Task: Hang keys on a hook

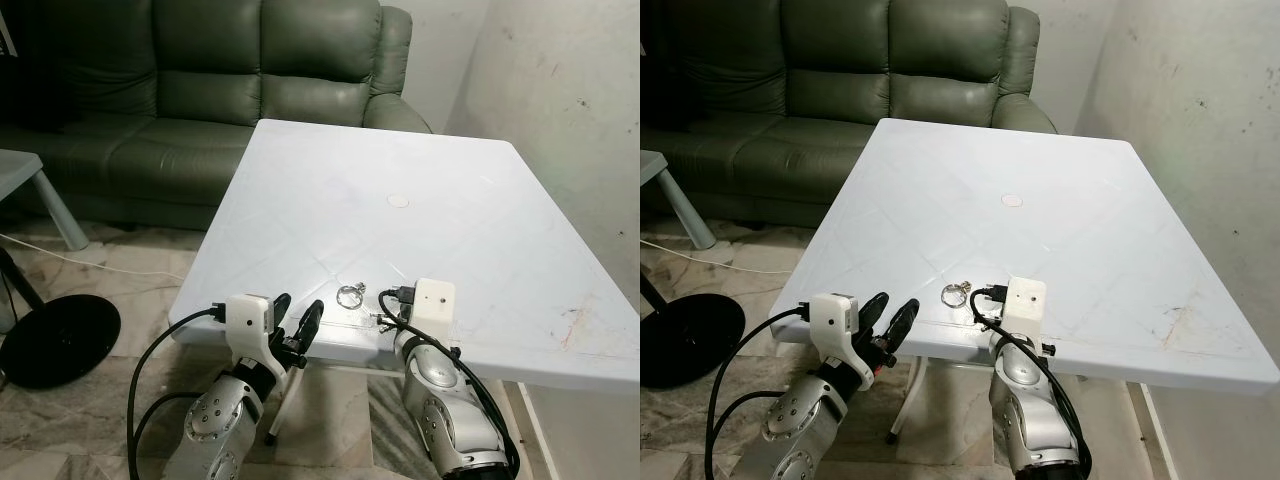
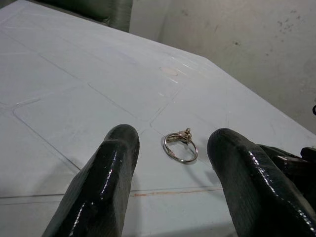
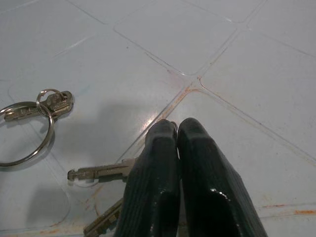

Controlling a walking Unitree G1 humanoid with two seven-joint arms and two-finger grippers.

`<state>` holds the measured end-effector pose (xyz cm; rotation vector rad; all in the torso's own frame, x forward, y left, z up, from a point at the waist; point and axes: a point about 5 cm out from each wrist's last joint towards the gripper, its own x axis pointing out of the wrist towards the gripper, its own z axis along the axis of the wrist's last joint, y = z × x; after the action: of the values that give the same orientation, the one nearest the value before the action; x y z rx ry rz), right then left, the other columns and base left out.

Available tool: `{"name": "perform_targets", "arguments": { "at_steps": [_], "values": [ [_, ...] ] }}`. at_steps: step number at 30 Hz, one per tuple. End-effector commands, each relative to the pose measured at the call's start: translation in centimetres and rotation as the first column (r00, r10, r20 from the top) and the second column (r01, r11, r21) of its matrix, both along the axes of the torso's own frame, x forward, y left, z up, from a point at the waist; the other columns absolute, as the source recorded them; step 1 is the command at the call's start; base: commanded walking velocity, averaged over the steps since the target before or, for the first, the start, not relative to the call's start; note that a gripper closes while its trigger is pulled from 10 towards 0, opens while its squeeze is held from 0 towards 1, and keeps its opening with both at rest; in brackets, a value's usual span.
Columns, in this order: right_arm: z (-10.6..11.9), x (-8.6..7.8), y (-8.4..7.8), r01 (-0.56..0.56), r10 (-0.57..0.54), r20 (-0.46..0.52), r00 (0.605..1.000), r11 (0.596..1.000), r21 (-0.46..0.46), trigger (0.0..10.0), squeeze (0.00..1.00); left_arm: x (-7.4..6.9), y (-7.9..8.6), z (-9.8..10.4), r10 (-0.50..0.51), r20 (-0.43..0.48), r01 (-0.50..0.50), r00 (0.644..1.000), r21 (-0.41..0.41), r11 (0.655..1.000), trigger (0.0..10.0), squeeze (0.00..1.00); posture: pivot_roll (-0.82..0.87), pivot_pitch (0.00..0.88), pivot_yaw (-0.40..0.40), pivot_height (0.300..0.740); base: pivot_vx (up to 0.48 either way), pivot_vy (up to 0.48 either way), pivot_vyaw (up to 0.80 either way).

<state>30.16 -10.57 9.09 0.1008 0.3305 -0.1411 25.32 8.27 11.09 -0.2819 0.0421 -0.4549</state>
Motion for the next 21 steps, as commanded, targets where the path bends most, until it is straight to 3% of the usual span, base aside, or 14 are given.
{"name": "perform_targets", "arguments": {
  "at_steps": [1,11,14,15,16,18,19,21],
  "values": [
    [-0.3,-0.5,1.7,-0.011,0.012,-0.016,1.0,0.999,0.047,0.0,0.0,-0.1,-0.6,0.5,-0.002,0.008,0.002,1.0,-0.025,1.0,10.0,0.0,0.11,0.047,-0.074,0.74,0.0,0.0,0.0],
    [0.4,-0.5,1.4,0.002,-0.002,0.05,0.999,1.0,0.015,0.0,0.0,0.1,-0.5,0.5,0.007,0.007,-0.007,1.0,-0.027,1.0,10.0,0.0,0.11,0.041,-0.07,0.74,0.0,0.0,0.0],
    [1.7,-0.2,1.0,0.006,0.004,0.153,0.988,0.998,-0.069,0.0,0.0,0.4,-0.2,0.6,0.023,0.004,-0.023,1.0,-0.036,0.999,10.0,0.0,0.11,0.036,-0.07,0.74,0.0,0.0,0.0],
    [2.4,0.0,0.7,-0.002,0.037,0.222,0.974,0.987,-0.158,0.0,0.0,0.7,0.1,0.7,0.043,0.004,-0.042,0.999,-0.047,0.998,10.0,0.0,0.11,0.036,-0.07,0.74,0.0,0.0,0.0],
    [2.8,0.0,0.4,-0.013,0.067,0.255,0.965,0.978,-0.208,4.7,0.0,1.0,0.3,0.8,0.057,0.006,-0.057,0.998,-0.053,0.997,10.0,0.0,0.11,0.031,-0.069,0.74,0.0,0.0,0.0],
    [2.9,0.0,0.4,-0.016,0.075,0.265,0.961,0.975,-0.22,4.7,0.0,1.0,0.3,0.9,0.061,0.007,-0.06,0.998,-0.054,0.997,10.0,0.0,0.11,0.031,-0.069,0.74,0.0,0.0,0.0],
    [3.0,0.0,0.3,-0.027,0.089,0.279,0.956,0.975,-0.22,10.0,0.0,1.1,0.4,0.9,0.064,0.009,-0.063,0.998,-0.054,0.997,10.0,0.0,0.11,0.031,-0.069,0.74,0.0,0.0,0.0],
    [3.7,-0.1,-0.4,-0.026,0.099,0.348,0.932,0.978,-0.208,10.0,0.0,1.6,1.0,1.1,0.098,0.022,-0.097,0.995,-0.049,0.994,10.0,0.0,0.1,0.021,-0.066,0.74,0.0,0.0,0.0]
  ]
}}
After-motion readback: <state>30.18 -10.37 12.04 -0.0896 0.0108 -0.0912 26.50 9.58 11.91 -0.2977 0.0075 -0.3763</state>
